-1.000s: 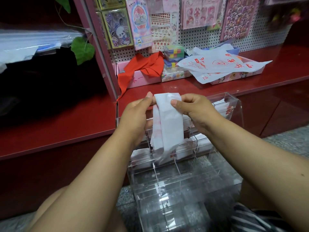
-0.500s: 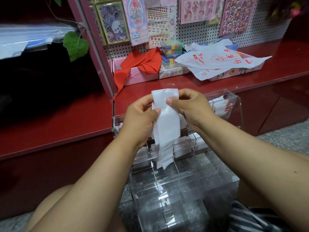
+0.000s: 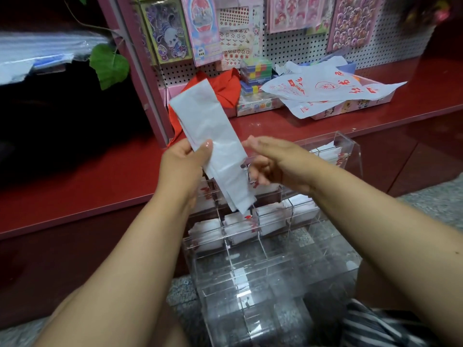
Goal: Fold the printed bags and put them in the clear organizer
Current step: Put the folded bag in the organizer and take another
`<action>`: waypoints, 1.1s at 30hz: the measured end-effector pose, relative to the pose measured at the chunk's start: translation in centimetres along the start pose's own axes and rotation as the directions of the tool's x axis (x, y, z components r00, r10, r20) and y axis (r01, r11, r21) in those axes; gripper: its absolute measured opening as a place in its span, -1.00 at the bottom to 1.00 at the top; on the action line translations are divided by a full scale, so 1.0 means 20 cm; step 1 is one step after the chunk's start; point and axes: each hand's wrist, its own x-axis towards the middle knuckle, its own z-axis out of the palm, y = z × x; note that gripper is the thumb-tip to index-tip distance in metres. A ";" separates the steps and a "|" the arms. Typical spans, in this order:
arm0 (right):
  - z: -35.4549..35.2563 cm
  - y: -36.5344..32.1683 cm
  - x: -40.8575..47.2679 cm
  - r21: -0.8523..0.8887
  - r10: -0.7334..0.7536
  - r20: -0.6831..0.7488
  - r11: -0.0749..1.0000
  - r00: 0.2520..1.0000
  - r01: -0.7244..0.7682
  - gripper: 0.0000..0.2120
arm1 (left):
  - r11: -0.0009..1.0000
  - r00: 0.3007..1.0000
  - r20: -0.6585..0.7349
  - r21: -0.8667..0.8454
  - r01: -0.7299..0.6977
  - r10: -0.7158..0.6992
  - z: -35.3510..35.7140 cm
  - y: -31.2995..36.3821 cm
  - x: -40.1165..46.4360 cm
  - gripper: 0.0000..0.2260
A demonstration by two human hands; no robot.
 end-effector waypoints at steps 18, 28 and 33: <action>-0.02 -0.05 0.04 0.246 -0.072 0.021 0.967 0.997 0.065 -0.60 | 0.991 0.972 0.229 0.131 0.031 -0.060 0.06 0.04 -0.02 -0.83; -0.03 0.01 0.09 0.140 -0.275 -0.186 0.943 0.943 0.302 -0.76 | 0.961 0.978 0.200 0.277 0.008 -0.066 0.07 0.04 -0.02 -0.83; -0.02 -0.01 0.09 0.066 -0.351 -0.249 0.924 0.903 0.377 -0.55 | 0.871 0.975 0.032 0.456 0.182 -0.221 0.00 0.05 0.03 -0.64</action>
